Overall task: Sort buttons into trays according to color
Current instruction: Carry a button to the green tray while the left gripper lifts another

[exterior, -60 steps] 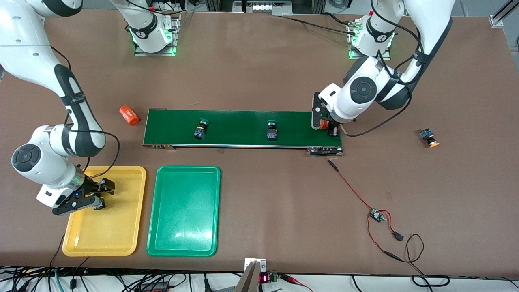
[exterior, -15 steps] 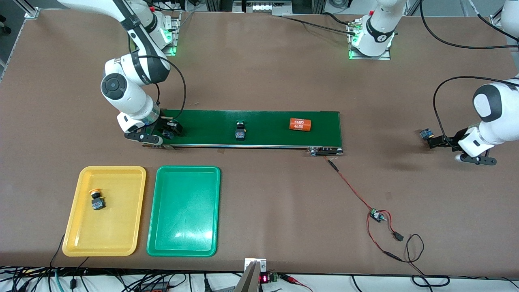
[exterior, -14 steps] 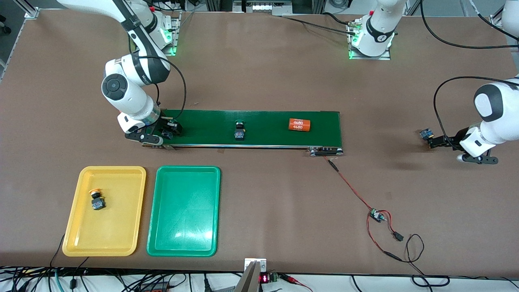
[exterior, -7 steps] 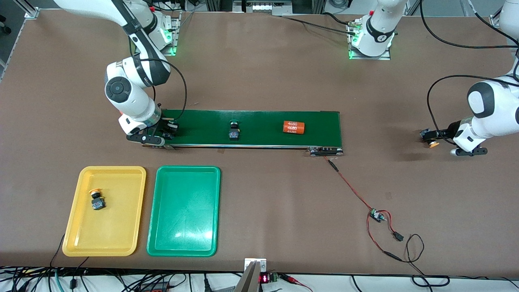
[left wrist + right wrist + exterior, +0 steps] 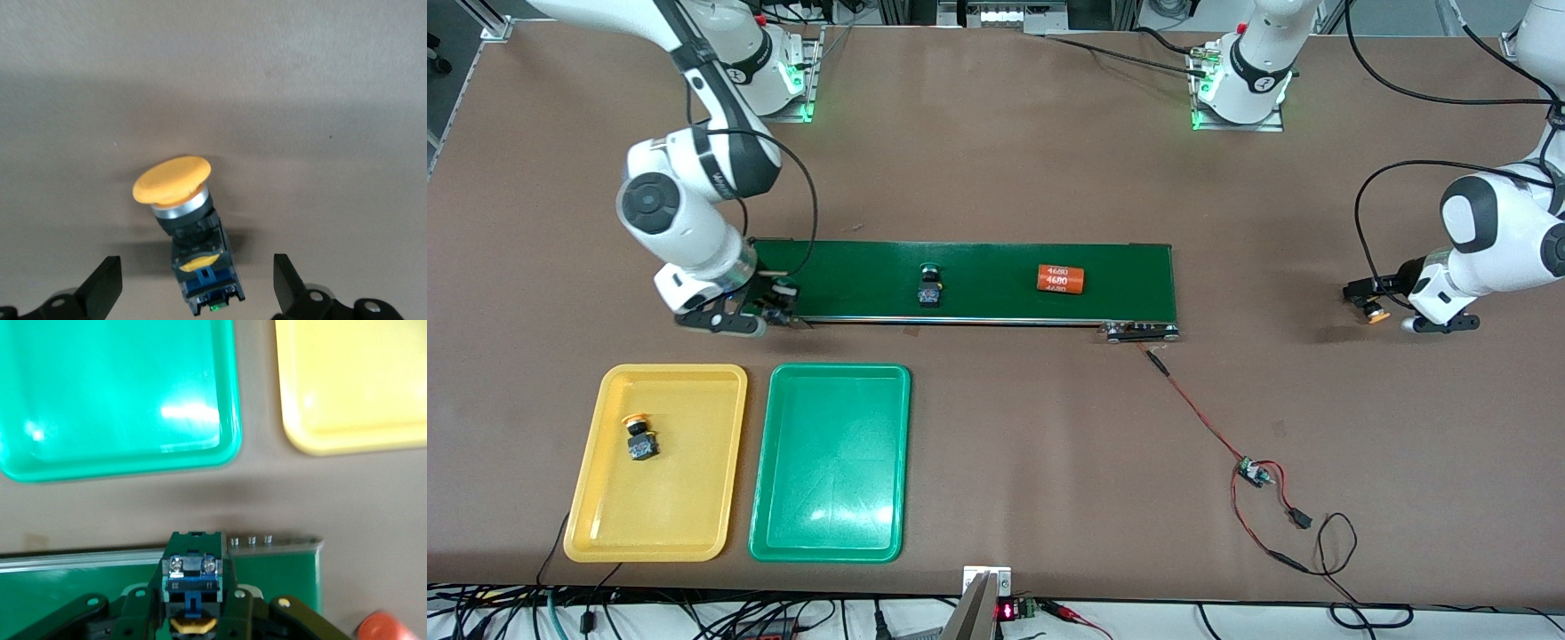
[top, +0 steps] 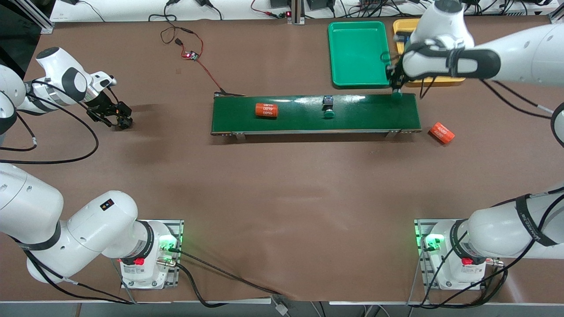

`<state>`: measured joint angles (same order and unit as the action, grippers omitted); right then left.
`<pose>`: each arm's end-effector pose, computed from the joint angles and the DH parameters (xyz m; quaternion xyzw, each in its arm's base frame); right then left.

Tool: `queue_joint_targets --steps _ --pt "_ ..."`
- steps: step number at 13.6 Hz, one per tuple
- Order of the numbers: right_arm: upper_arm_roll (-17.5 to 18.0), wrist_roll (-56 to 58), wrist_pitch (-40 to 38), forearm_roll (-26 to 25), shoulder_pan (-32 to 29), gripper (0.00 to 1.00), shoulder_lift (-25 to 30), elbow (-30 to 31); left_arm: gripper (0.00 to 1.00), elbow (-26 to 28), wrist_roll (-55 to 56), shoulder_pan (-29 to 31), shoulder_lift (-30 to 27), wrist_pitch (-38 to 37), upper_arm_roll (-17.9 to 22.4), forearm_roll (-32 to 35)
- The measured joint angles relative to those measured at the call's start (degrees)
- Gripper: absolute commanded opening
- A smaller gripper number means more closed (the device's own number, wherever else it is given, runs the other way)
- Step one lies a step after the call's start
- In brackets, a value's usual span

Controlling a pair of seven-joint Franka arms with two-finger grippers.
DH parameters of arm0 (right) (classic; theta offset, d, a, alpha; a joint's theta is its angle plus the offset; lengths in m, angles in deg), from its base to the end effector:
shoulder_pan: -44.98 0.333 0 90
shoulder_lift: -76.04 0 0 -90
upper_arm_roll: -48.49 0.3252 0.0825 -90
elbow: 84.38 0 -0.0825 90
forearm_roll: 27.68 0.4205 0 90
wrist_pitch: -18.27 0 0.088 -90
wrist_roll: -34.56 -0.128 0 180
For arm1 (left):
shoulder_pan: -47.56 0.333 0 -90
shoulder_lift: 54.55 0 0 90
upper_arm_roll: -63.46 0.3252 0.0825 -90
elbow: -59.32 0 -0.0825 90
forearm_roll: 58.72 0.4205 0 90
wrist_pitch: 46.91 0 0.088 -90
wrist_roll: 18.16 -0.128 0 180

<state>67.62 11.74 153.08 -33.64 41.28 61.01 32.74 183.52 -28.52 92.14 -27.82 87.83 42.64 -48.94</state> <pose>0.6047 0.1607 0.2896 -0.9989 0.0356 -0.0284 0.0145 0.5085 0.2147 0.1281 0.9906 0.0565 -0.1070 0.0634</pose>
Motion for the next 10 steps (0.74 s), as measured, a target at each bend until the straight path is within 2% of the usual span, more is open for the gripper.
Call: queue_joint_targets --steps 2,4,5,7,10 --pt "-0.08 3.12 -1.78 0.02 -0.02 0.11 -0.85 -6.56 0.42 0.80 0.00 0.00 0.00 0.04 -0.04 0.00" --pt "-0.04 4.14 -1.96 0.02 0.29 0.11 -3.99 -11.68 0.07 1.25 0.00 0.04 -0.09 0.06 -0.06 0.00" --pt "-0.03 5.03 -1.83 0.02 0.55 0.12 -6.70 -14.29 0.00 1.30 0.00 0.08 -0.23 -0.05 -0.05 0.00" --pt "-0.74 6.85 1.08 0.01 1.31 0.13 -12.47 -18.91 0.00 1.31 0.00 -0.07 -0.57 -1.05 -0.27 0.00" --pt "-3.02 8.94 11.55 0.00 3.06 0.17 -20.28 -22.16 0.00 1.10 1.46 -2.06 -2.50 -3.88 -1.10 0.00"
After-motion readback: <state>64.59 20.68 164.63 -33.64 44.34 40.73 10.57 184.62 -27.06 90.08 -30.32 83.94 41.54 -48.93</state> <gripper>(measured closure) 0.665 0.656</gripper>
